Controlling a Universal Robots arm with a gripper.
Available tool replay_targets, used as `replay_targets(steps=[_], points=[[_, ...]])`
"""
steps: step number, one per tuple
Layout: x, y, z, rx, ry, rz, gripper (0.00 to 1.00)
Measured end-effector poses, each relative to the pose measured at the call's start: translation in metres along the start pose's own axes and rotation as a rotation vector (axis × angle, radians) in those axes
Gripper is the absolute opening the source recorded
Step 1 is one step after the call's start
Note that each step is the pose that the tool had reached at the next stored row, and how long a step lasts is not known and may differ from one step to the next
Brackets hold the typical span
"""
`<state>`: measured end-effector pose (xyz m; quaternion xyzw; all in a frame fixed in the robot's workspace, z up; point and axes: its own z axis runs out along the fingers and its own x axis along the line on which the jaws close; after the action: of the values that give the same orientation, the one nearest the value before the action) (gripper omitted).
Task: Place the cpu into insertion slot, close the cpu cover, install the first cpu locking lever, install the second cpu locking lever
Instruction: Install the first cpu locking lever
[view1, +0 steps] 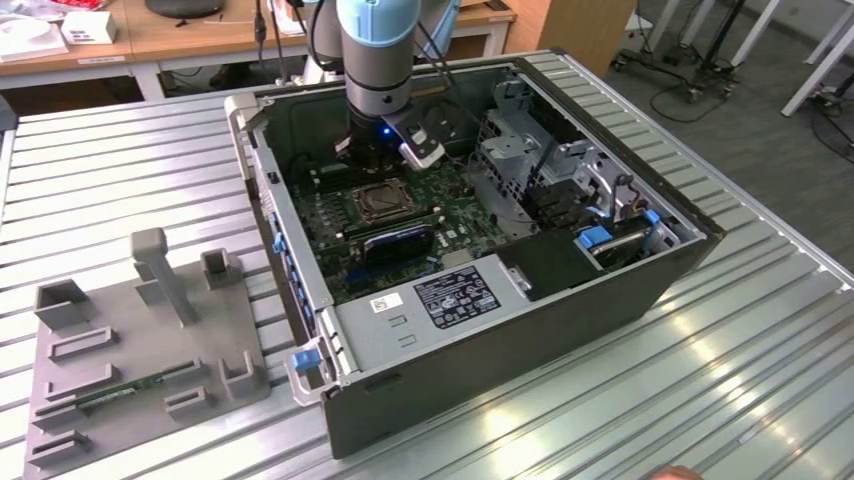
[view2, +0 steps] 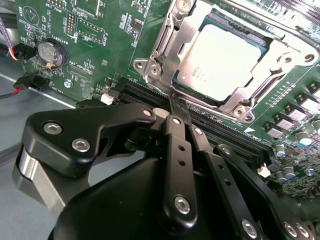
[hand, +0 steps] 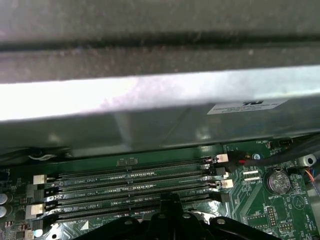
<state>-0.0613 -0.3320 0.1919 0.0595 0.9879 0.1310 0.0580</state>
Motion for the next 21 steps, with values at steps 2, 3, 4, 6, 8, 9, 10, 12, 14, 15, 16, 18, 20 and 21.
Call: replay_targets(steps=[2,3,4,6,8,9,10,12,14,15,16,18,20,21], points=[[-0.0001,0.0001,0.0003,-0.0009,-0.0002,0.000,0.11],[-0.0001,-0.0001,0.0003,-0.0011,-0.0003,0.000,0.11],[-0.0002,-0.0002,0.0004,-0.0013,-0.0005,0.000,0.11],[-0.0002,-0.0005,0.0003,-0.0012,-0.0004,0.000,0.11],[-0.0003,-0.0010,0.0003,-0.0012,-0.0005,0.000,0.11],[-0.0003,-0.0013,0.0002,-0.0012,-0.0004,0.000,0.11],[-0.0004,-0.0017,0.0002,-0.0013,-0.0005,0.000,0.11],[-0.0007,-0.0029,0.0005,-0.0023,-0.0010,0.000,0.11],[-0.0006,-0.0034,0.0000,-0.0011,-0.0004,0.000,0.11],[-0.0006,-0.0034,-0.0001,-0.0008,-0.0004,0.000,0.11],[-0.0006,-0.0034,-0.0001,-0.0009,-0.0003,0.000,0.11],[-0.0006,-0.0034,-0.0001,-0.0010,-0.0004,0.000,0.11],[-0.0006,-0.0034,-0.0002,-0.0016,-0.0004,0.000,0.11],[-0.0006,-0.0034,-0.0003,-0.0022,-0.0003,0.000,0.11]])
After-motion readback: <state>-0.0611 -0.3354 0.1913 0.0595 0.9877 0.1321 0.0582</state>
